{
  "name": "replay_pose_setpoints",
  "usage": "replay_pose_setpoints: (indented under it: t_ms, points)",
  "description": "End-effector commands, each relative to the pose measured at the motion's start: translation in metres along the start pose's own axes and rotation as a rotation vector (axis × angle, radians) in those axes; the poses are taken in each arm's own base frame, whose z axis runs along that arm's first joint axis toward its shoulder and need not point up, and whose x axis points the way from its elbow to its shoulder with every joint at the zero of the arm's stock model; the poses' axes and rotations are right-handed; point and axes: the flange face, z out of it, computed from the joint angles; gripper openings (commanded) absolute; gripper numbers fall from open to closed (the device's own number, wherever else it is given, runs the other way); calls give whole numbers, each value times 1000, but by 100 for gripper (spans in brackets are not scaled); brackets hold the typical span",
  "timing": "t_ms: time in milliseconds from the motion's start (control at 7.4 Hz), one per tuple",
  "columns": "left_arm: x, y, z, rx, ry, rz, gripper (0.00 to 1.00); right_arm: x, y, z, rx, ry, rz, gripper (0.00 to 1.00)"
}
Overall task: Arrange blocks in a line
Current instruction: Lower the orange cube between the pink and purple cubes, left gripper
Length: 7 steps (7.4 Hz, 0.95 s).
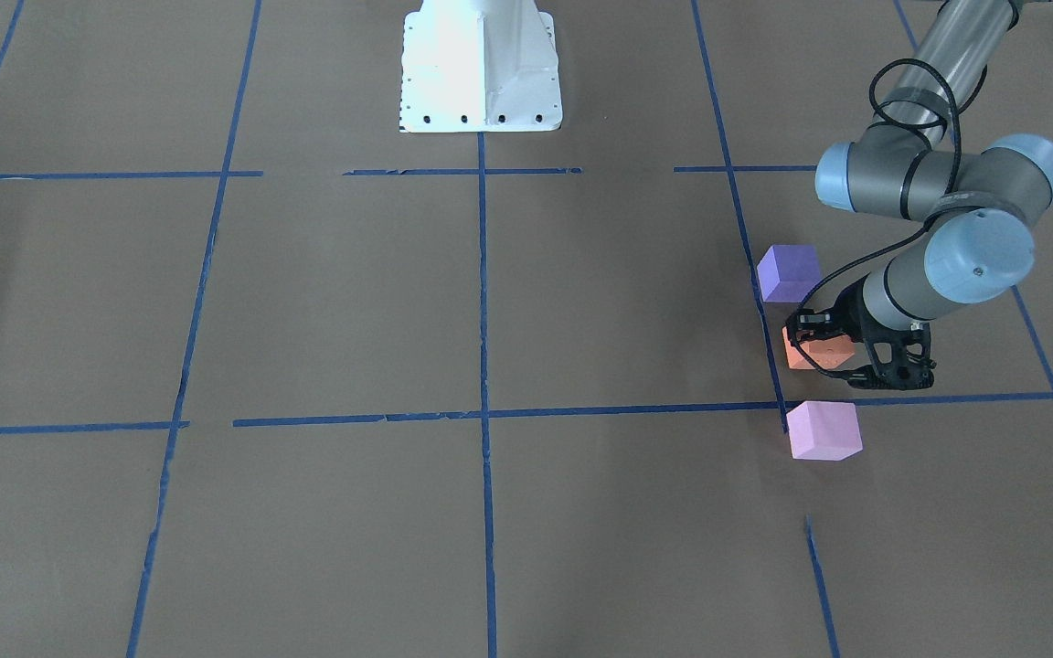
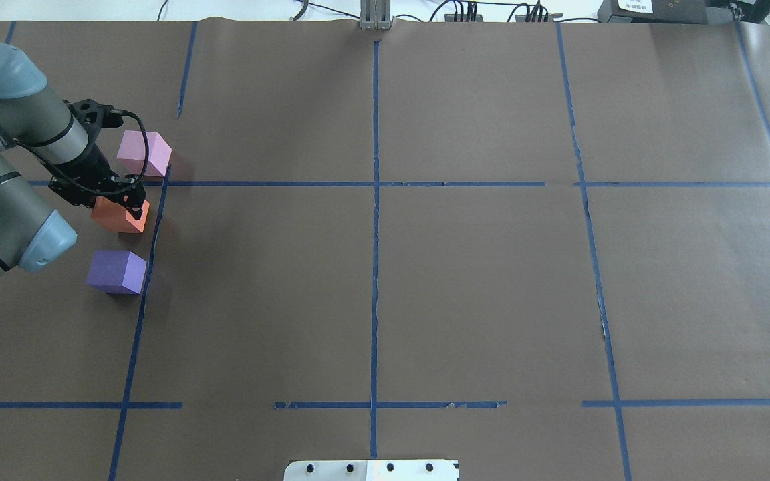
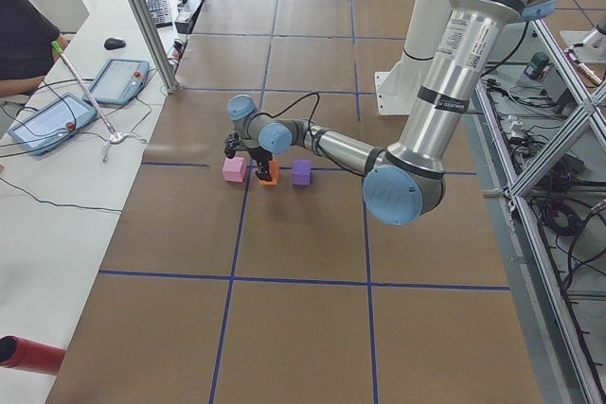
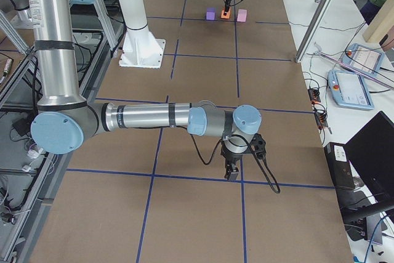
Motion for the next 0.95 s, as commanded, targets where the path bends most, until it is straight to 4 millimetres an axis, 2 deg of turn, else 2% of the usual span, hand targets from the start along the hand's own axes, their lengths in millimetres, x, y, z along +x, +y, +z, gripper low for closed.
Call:
replay_pose_setpoints:
  t_ms: [0,135,405,541,676,811]
  points:
    - [2,-1,1,0,2,3,62,0,0,0,0,0,0,100]
    - [5,-2,1,0,3,5,64,0,0,0,0,0,0,100]
    - [7,-1,6,-5,3,10,74,0,0,0,0,0,0,100]
    - [6,-2,7,-7,1,8,92,0,0,0,0,0,0,100]
    - [6,-2,7,-7,1,7,99,0,0,0,0,0,0,100]
    - [6,-2,7,-7,1,7,99,0,0,0,0,0,0,100]
